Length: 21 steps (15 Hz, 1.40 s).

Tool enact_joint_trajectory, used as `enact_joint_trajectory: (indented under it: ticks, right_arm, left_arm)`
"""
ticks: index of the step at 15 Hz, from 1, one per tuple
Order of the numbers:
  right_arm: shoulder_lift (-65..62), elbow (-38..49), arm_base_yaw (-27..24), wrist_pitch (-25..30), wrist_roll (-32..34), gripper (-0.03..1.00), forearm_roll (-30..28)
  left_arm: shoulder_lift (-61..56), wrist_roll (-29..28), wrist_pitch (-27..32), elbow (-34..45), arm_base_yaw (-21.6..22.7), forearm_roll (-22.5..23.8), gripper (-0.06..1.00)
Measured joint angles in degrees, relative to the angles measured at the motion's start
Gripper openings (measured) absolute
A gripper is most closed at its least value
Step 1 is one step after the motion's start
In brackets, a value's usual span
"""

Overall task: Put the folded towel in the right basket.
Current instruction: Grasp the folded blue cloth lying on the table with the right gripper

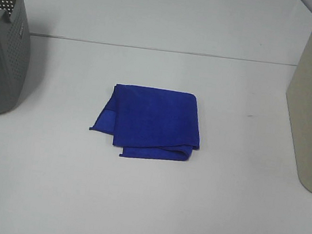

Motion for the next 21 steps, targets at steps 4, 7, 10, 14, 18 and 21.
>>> enact_joint_trajectory:
  ticks: [4, 7, 10, 14, 18, 21]
  right_arm:
    - [0.0, 0.0, 0.0, 0.0, 0.0, 0.98, 0.0]
    - [0.0, 0.0, 0.0, 0.0, 0.0, 0.98, 0.0]
    - [0.0, 0.0, 0.0, 0.0, 0.0, 0.98, 0.0]
    - [0.0, 0.0, 0.0, 0.0, 0.0, 0.98, 0.0]
    - [0.0, 0.0, 0.0, 0.0, 0.0, 0.98, 0.0]
    - [0.0, 0.0, 0.0, 0.0, 0.0, 0.98, 0.0]
  left_arm:
    - [0.0, 0.0, 0.0, 0.0, 0.0, 0.0, 0.99]
    - [0.0, 0.0, 0.0, 0.0, 0.0, 0.0, 0.99]
    - [0.0, 0.0, 0.0, 0.0, 0.0, 0.0, 0.99]
    - [0.0, 0.0, 0.0, 0.0, 0.0, 0.0, 0.99]
    - [0.0, 0.0, 0.0, 0.0, 0.0, 0.0, 0.99]
    - [0.0, 0.0, 0.0, 0.0, 0.0, 0.0, 0.99]
